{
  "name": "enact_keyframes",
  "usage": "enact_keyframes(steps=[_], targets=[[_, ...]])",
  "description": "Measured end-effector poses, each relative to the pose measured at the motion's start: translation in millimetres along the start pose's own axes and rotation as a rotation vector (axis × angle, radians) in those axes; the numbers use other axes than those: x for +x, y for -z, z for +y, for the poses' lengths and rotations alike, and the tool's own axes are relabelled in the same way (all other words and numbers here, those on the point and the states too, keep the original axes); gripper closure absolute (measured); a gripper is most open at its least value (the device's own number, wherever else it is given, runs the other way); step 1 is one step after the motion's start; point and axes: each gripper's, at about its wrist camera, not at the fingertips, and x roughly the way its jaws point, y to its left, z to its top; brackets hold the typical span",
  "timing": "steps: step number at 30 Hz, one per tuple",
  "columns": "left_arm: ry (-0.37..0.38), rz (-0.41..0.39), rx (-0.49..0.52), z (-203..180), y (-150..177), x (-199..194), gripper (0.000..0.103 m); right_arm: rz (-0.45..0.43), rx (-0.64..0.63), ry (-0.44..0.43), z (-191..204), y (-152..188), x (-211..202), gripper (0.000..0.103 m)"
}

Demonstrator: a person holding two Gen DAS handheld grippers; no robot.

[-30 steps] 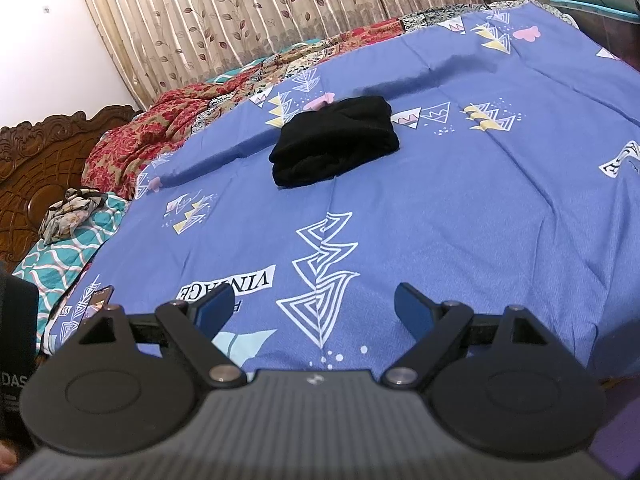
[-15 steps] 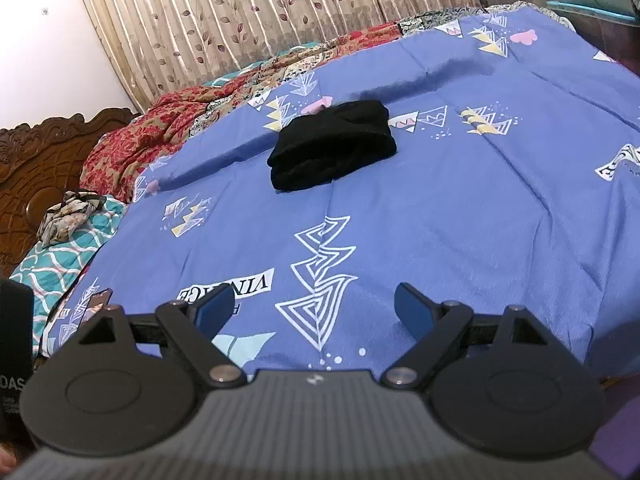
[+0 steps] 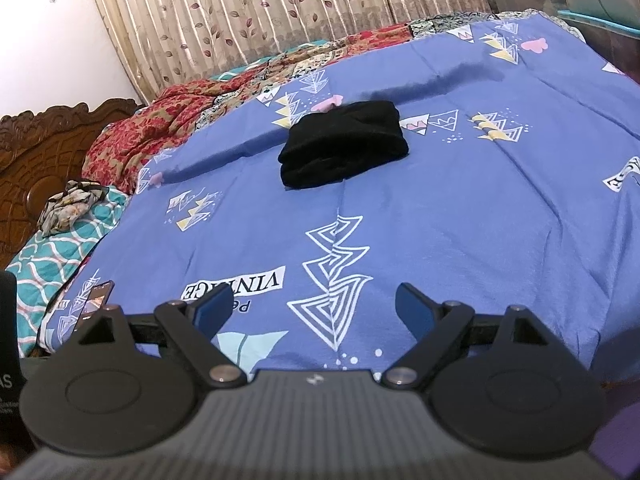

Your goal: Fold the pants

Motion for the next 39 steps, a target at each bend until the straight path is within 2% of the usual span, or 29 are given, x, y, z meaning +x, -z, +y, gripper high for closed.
enact_keyframes(steps=[12, 39], targets=[[-0.016, -0.003, 0.017, -5.5, 0.8, -2.0, 0.000, -0.013, 0.014, 0.019, -1.7, -1.5, -2.3, 0.007], [-0.029, 0.007, 0.050, -13.0, 1.3, -2.1, 0.000, 0.003, 0.016, 0.014, -0.9, -1.4, -2.5, 0.005]])
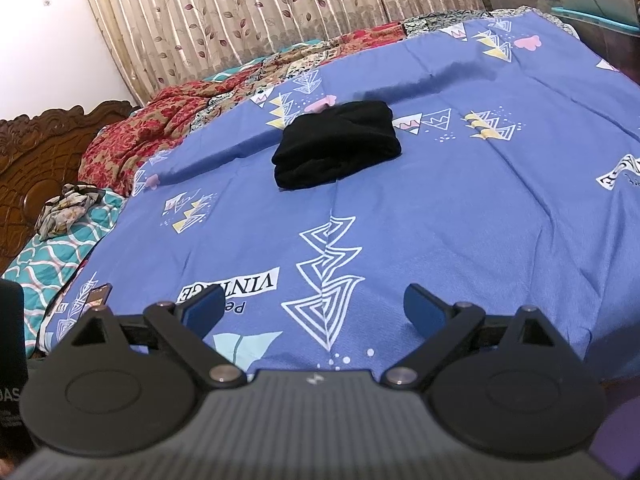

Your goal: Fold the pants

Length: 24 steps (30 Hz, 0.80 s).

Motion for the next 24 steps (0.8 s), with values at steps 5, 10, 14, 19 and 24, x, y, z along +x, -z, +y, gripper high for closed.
enact_keyframes(steps=[5, 10, 14, 19, 24], targets=[[0.004, 0.002, 0.009, -1.9, 0.5, 0.7, 0.000, 0.003, 0.005, 0.001, -0.9, -0.1, 1.1, 0.005], [0.005, 0.004, 0.014, -2.7, 1.5, 1.5, 0.000, 0.007, 0.008, 0.004, -1.2, 1.1, 1.7, 0.005], [0.003, 0.005, 0.021, -4.4, 2.1, 1.5, 0.000, 0.008, 0.009, 0.003, -1.5, 1.6, 1.7, 0.005], [0.003, 0.009, 0.024, -5.5, 3.3, 1.9, 0.000, 0.008, 0.014, 0.004, -2.6, 3.4, 2.0, 0.005], [0.002, 0.011, 0.025, -6.0, 3.7, 1.9, 0.000, 0.010, 0.016, 0.004, -3.2, 3.8, 2.0, 0.005]])
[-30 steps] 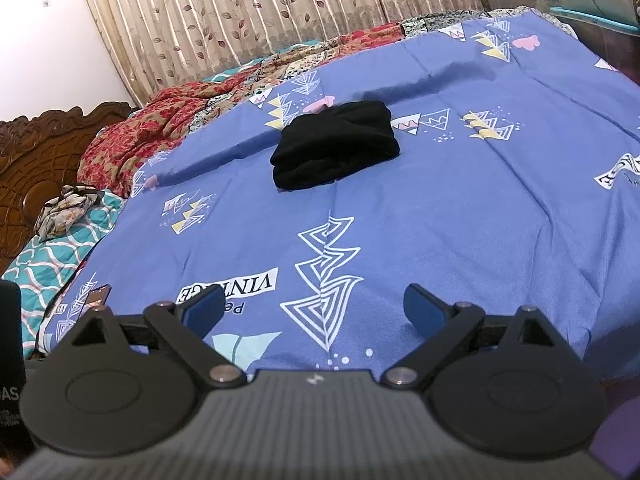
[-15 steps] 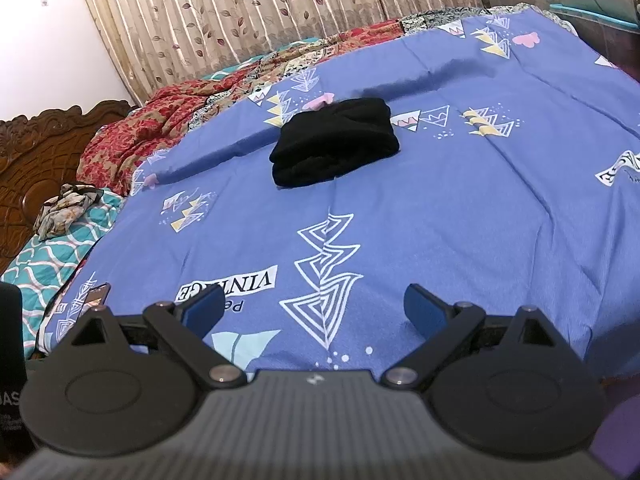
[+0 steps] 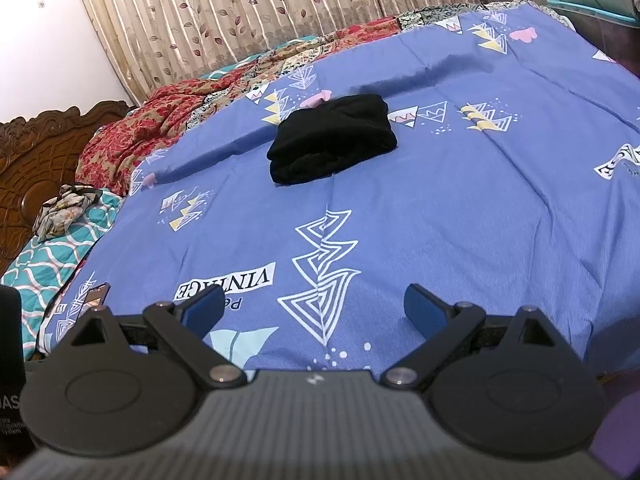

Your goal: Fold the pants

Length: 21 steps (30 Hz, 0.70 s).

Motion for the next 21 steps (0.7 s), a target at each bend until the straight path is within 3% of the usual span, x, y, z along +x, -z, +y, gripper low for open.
enact_keyframes(steps=[21], targets=[[0.000, 0.012, 0.005, -0.6, 0.8, 1.9, 0.000, 0.009, 0.007, 0.002, -0.6, 0.4, 1.1, 0.005]])
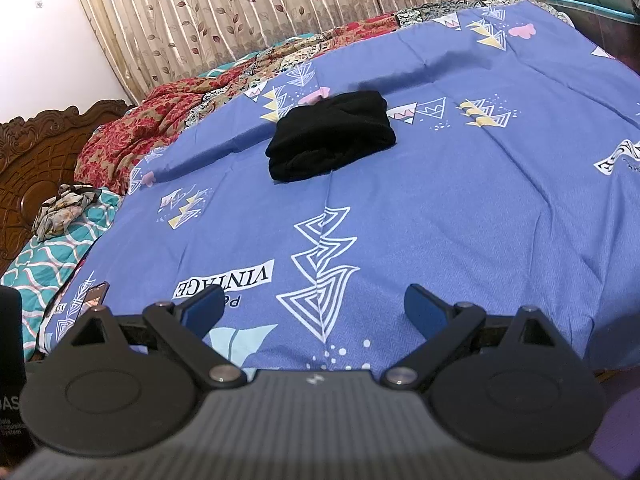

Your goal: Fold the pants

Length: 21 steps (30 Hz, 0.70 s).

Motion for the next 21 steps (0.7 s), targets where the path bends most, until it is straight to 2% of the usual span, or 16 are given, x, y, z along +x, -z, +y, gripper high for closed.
enact_keyframes(steps=[21], targets=[[-0.003, 0.008, 0.009, -1.8, -0.2, 0.3, 0.000, 0.004, 0.000, 0.000, 0.8, -0.4, -0.2, 0.005]])
